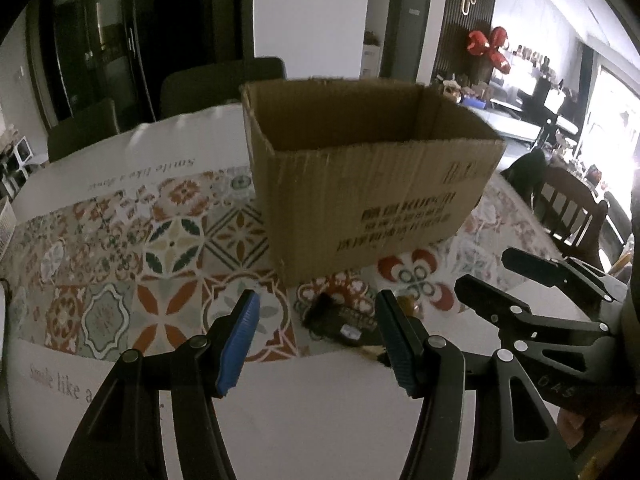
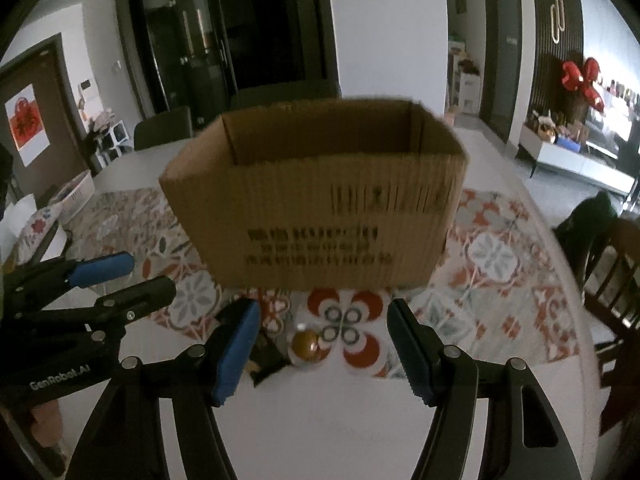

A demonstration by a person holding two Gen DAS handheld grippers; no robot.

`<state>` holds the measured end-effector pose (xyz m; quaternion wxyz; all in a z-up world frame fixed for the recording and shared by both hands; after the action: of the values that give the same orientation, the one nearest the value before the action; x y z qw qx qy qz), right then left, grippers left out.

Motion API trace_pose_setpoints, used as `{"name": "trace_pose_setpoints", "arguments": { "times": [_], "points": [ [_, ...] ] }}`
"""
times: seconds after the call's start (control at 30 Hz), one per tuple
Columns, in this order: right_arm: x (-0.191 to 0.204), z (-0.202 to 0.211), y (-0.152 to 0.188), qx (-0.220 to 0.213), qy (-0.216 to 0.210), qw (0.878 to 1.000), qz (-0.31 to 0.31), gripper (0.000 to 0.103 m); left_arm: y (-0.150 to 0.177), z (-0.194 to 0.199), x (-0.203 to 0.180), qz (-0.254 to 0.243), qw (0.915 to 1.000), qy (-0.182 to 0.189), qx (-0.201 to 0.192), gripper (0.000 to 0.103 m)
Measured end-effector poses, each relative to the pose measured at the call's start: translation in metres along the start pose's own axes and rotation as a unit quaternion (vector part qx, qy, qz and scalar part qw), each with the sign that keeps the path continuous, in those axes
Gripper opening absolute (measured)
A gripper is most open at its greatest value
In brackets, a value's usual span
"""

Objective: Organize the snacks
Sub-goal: 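Withdraw both tools toward the cracker bar and gold chocolate, then grasp the black cheese cracker bar with the left tool while the right tool grasps the gold chocolate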

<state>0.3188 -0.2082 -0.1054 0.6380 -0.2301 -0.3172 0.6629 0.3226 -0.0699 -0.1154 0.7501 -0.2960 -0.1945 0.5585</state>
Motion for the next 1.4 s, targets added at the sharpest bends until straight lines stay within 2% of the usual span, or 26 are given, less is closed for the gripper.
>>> {"name": "trace_pose_setpoints", "arguments": {
  "times": [0.27, 0.33, 0.4, 0.47, 0.53, 0.8, 0.87, 1.0, 1.07, 1.2, 1.23, 1.4],
  "points": [
    [-0.001, -0.028, 0.028, 0.037, -0.013, 0.999, -0.016, 0.066, 0.018, -0.019, 0.002, 0.014, 0.9995, 0.011, 0.025, 0.059],
    [-0.001, -0.033, 0.031, 0.043, -0.016, 0.999, -0.019, 0.061, 0.022, -0.025, 0.004, 0.017, 0.9993, 0.011, 0.031, 0.059],
    [-0.002, -0.04, 0.035, 0.049, -0.019, 0.998, -0.023, 0.061, 0.025, -0.03, 0.005, 0.019, 0.9991, 0.009, 0.037, 0.059],
    [-0.003, -0.047, 0.038, 0.056, -0.023, 0.998, -0.028, 0.061, 0.027, -0.034, 0.006, 0.02, 0.999, 0.009, 0.039, 0.059],
    [-0.003, -0.052, 0.04, 0.062, -0.027, 0.997, -0.032, 0.055, 0.029, -0.037, 0.007, 0.02, 0.9989, 0.008, 0.042, 0.059],
    [0.0, -0.071, 0.044, 0.074, -0.036, 0.996, -0.039, 0.054, 0.03, -0.05, 0.009, 0.027, 0.9982, 0.011, 0.053, 0.059],
    [0.0, -0.074, 0.045, 0.078, -0.04, 0.995, -0.041, 0.049, 0.03, -0.052, 0.008, 0.027, 0.998, 0.013, 0.055, 0.059],
    [0.001, -0.079, 0.048, 0.084, -0.044, 0.994, -0.046, 0.049, 0.031, -0.059, 0.007, 0.033, 0.9974, 0.017, 0.062, 0.059],
    [0.003, -0.08, 0.048, 0.082, -0.045, 0.995, -0.044, 0.046, 0.032, -0.061, 0.006, 0.037, 0.9969, 0.021, 0.066, 0.059],
    [0.005, -0.083, 0.048, 0.08, -0.049, 0.995, -0.038, 0.032, 0.032, -0.065, 0.003, 0.046, 0.9961, 0.023, 0.071, 0.059],
    [0.007, -0.083, 0.048, 0.08, -0.051, 0.995, -0.037, 0.026, 0.032, -0.066, 0.003, 0.046, 0.9962, 0.022, 0.071, 0.059],
    [0.009, -0.083, 0.049, 0.071, -0.049, 0.996, -0.034, 0.026, 0.032, -0.068, -0.001, 0.049, 0.996, 0.014, 0.074, 0.059]
  ]
}}
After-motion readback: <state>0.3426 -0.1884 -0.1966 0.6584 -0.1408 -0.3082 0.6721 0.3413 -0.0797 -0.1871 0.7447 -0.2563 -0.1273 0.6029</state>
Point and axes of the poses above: each gripper's, at about its wrist camera, not at the fingertips, and z roughly against the way its jaws point, x to its left, y to its underside, the point moved 8 cm from there along -z, roughly the way its jaws point, and after that the axes turned 2 degrees about -x, right-handed, at the moved point
